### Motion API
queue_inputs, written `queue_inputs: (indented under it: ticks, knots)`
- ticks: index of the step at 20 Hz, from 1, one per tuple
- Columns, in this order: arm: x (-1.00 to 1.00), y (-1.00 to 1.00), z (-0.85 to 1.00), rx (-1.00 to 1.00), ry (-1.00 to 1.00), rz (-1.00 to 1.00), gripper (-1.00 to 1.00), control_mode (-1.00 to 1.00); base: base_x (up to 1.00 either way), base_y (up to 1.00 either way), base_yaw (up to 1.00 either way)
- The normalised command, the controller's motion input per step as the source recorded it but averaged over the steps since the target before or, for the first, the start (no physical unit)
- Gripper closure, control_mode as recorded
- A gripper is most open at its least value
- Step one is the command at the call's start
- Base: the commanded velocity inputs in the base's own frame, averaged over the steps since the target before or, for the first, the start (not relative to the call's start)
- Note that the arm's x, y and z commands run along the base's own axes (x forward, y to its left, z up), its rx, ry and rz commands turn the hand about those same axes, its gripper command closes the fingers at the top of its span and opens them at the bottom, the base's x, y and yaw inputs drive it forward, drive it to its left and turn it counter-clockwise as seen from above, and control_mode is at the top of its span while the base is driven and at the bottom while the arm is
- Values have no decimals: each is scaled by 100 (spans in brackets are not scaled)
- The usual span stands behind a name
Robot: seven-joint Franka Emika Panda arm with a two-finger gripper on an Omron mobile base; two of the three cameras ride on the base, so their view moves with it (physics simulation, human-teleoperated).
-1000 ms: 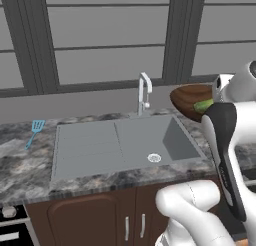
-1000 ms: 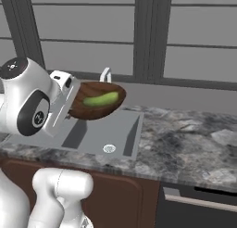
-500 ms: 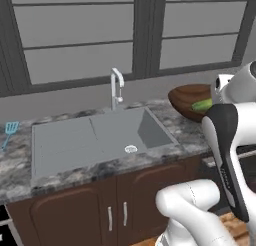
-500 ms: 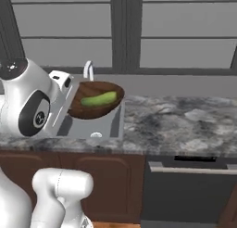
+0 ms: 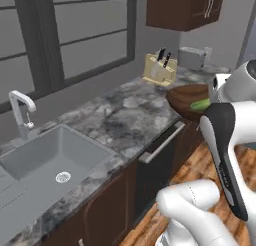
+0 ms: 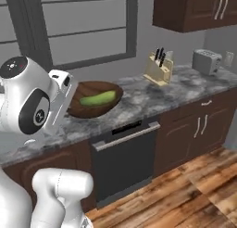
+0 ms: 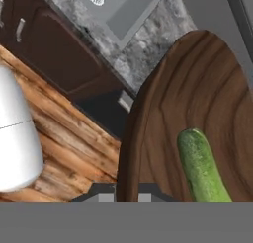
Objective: Pick the cucumber from the sink and place it in the bowl. Then pick the bowl and place it in the microwave. Then close the microwave door and press the start button.
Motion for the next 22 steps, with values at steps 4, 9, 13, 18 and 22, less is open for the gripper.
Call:
queue_inputs:
  ticks: [4, 9, 13, 18, 22]
  knots:
    - [0, 0, 0, 0, 0, 0, 100, 100, -16, -1, -80]
    - [0, 0, 0, 0, 0, 0, 100, 100, -2, -1, -86]
    - [0, 0, 0, 0, 0, 0, 100, 100, 0, 0, -84]
    - [0, 0, 0, 0, 0, 0, 100, 100, 0, 0, -83]
    - [0, 0, 0, 0, 0, 0, 100, 100, 4, 19, -79]
